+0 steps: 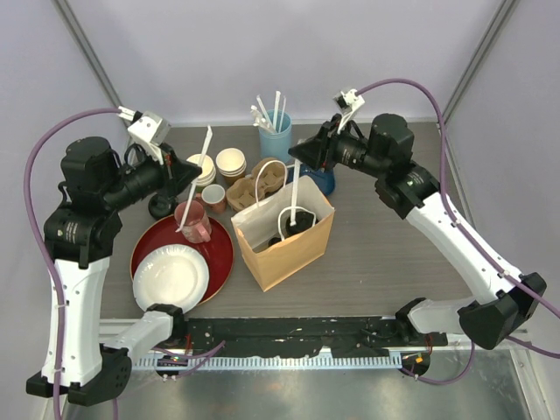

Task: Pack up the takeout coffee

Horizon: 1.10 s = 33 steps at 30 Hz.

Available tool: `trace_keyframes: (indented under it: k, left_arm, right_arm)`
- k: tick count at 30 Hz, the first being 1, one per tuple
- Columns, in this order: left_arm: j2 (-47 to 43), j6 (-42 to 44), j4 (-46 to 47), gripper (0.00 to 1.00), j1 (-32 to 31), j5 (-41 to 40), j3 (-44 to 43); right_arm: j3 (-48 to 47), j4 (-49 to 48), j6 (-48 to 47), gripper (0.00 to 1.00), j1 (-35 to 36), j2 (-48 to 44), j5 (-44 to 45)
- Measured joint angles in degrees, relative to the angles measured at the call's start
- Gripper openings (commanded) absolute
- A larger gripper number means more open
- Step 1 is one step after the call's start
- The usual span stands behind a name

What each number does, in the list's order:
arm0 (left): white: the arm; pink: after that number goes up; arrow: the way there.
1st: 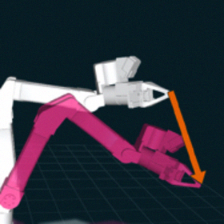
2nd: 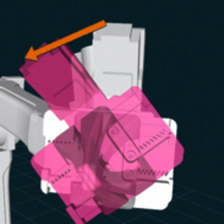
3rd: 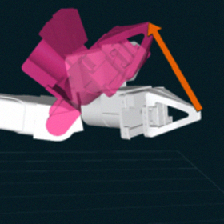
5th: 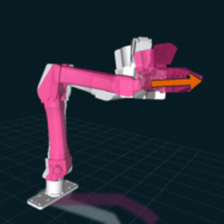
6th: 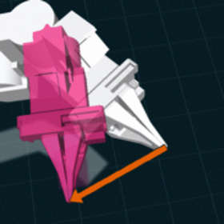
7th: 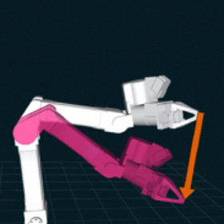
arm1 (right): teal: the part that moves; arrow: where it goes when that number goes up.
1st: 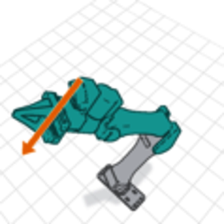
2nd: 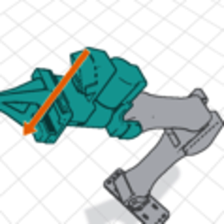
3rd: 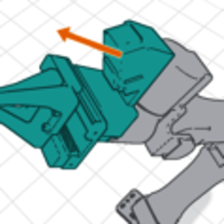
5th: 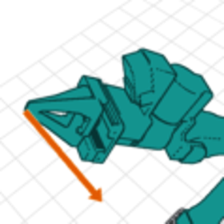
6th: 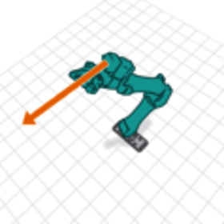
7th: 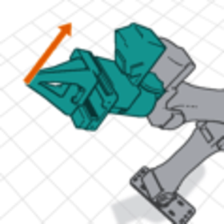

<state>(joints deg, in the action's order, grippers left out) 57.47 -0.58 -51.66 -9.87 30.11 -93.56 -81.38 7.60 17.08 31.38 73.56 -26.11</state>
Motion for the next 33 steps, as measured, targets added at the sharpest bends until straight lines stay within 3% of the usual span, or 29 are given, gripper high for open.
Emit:
trace_keyframes:
  k: [3,6,14,22,27,33]
  left_arm:
    - [0.17,-0.87,0.13,0.00,-0.24,0.76,0.00]
    - [0.70,-2.05,0.83,0.00,-0.31,1.70,0.00]
    - [4.33,-8.39,4.85,0.00,-2.03,5.38,-0.39]
    - [14.45,-13.81,9.07,0.00,-9.40,8.09,-6.86]
    - [18.53,-13.79,9.20,0.00,-16.13,9.03,-9.01]
    - [21.00,-12.33,8.13,0.00,-20.20,9.22,-11.89]
  right_arm:
    - [2.80,1.44,-0.39,0.75,-0.02,0.00,1.55]
    - [2.91,1.51,-1.33,0.79,-0.09,-0.39,2.08]
    - [2.91,1.57,-4.85,0.81,-0.13,-6.56,7.28]
    - [3.06,1.55,-7.50,0.79,-0.15,-11.74,11.65]
    - [3.02,-0.66,-5.81,0.78,-0.39,-9.44,5.18]
    - [2.86,-10.34,3.63,0.74,-0.37,-2.86,-3.89]
